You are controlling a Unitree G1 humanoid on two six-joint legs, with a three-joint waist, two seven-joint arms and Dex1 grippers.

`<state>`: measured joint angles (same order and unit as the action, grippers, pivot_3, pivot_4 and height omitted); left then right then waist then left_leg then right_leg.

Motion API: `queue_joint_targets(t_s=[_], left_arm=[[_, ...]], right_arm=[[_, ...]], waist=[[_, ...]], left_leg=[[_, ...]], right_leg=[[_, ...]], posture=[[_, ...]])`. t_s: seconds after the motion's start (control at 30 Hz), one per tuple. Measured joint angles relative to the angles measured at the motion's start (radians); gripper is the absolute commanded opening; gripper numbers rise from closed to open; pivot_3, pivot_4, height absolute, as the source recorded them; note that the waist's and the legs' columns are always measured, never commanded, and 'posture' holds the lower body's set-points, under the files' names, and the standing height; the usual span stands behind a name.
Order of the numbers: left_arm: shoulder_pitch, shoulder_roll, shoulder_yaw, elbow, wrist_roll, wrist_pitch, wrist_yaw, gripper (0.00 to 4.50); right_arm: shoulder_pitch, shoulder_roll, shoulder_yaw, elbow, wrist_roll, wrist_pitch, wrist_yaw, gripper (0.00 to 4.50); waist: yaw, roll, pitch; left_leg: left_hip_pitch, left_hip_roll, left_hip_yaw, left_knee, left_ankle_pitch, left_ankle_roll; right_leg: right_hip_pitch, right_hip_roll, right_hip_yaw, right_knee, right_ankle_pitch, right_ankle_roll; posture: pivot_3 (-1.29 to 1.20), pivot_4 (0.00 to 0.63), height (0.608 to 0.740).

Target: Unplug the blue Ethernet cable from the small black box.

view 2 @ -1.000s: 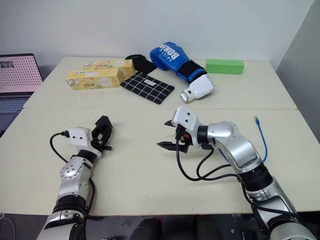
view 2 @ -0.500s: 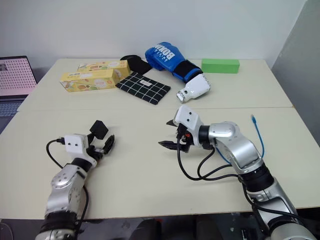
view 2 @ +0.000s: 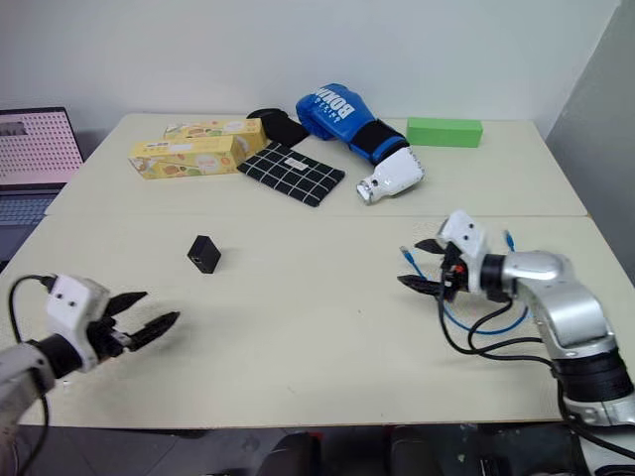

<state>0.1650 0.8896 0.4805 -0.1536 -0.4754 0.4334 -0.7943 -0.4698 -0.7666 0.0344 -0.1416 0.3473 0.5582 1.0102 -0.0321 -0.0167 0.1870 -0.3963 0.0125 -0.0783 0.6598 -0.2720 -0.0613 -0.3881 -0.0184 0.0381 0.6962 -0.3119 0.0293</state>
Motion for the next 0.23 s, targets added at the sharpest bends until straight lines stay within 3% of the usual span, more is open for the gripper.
queue_joint_targets(t_s=[0.23], left_arm=[[-0.081,0.064,0.074,0.090,-0.021,0.015,-0.072,3.97]], right_arm=[[0.005,-0.088,-0.050,0.074,0.008,-0.033,0.068,3.97]], waist=[[-0.004,0.000,0.000]], left_leg=[[0.000,0.001,0.001,0.000,0.000,0.000]], right_leg=[[-0.001,0.000,0.002,0.000,0.000,0.000]], posture=[[0.00,0.150,0.740]])
